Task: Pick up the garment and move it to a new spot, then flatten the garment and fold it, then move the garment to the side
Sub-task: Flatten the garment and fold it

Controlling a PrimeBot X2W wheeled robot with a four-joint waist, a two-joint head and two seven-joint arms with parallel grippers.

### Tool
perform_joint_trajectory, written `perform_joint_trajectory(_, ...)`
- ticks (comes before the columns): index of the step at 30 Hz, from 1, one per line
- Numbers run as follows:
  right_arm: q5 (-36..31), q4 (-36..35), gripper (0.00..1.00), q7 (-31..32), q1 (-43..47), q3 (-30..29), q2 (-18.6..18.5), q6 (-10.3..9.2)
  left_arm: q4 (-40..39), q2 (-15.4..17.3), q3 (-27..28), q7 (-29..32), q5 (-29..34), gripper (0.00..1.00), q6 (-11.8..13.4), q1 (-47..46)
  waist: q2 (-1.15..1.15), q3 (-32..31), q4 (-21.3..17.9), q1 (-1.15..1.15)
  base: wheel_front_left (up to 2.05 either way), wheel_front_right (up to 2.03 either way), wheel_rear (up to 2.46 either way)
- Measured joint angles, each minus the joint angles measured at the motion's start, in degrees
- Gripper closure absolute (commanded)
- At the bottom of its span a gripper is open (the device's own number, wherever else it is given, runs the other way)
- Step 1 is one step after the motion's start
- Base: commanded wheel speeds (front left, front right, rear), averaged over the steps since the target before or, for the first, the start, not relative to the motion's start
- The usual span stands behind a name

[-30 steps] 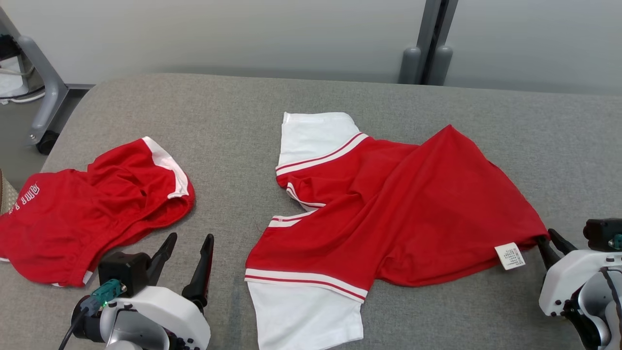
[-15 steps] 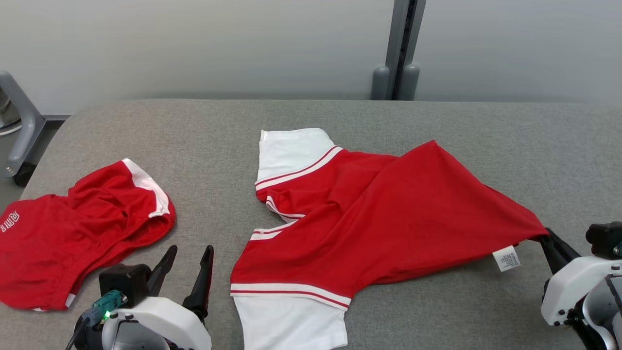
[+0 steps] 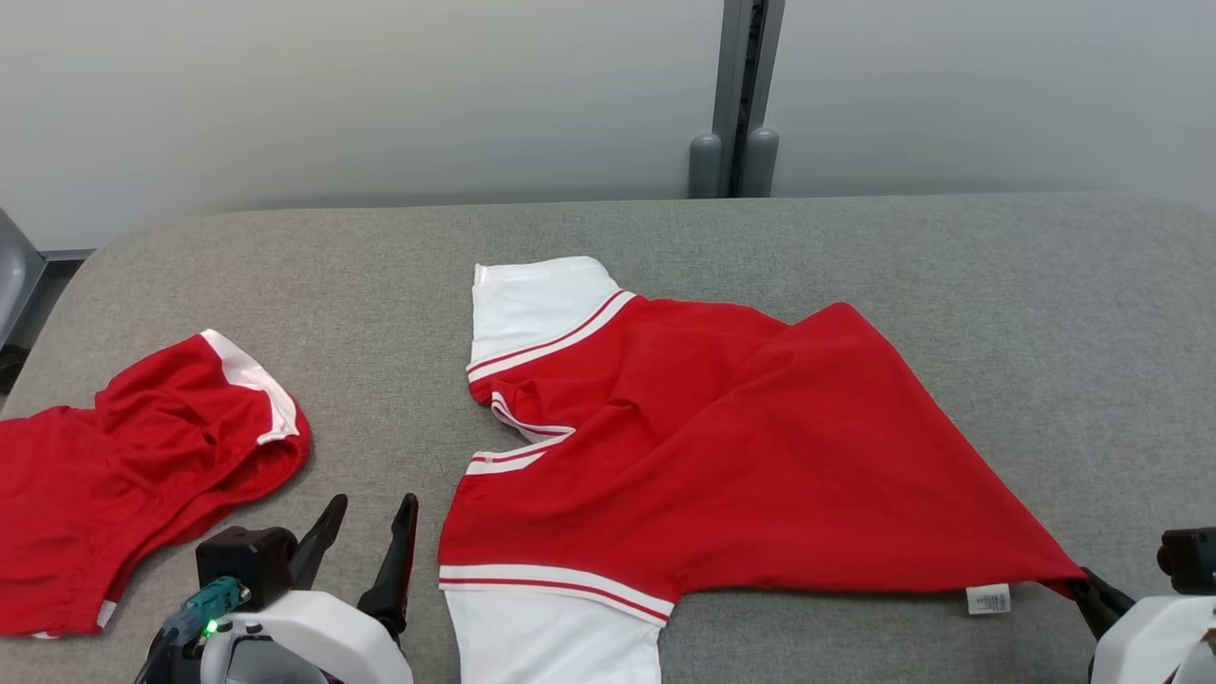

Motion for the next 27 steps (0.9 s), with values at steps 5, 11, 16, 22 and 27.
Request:
perform_joint_trajectory(5,1.24,2.23,0.93,0.66,0.4,0.53,0.22,0.0,0.49,0.29,-0.13,0.54,-0.32,0.0,0.0,-0.04,0.0,0.09,-0.38,0.0,0.0,0.0,0.0)
perform_joint_trajectory(11,1.4,4.64,0.0,0.67,0.52,1.49,0.24,0.0,0.88,0.12,-0.33,0.44,-0.51,0.0,-0.08,-0.02,0.0,-0.49,-0.52,0.0,0.0,0.0,0.0)
perform_joint_trajectory(16,1.2,2.34,0.0,-0.15,0.79,0.68,0.32,0.0,0.82,0.44,0.07,-0.52,-0.51,0.0,0.01,0.08,0.0,-1.57,-0.81,0.0,0.0,0.0,0.0)
perform_joint_trajectory(22,1.56,-6.62,0.0,-3.18,1.1,-0.7,1.55,0.0,-0.76,1.36,1.49,-2.61,-0.38,0.0,0.64,0.97,0.0,-2.65,-1.64,0.0,0.0,0.0,0.0)
perform_joint_trajectory(27,0.85,-13.97,0.0,-9.69,-0.01,-0.96,4.2,0.0,-3.02,2.25,3.38,-6.22,0.3,0.0,0.93,0.98,0.0,-3.48,-2.22,0.0,0.0,0.0,0.0)
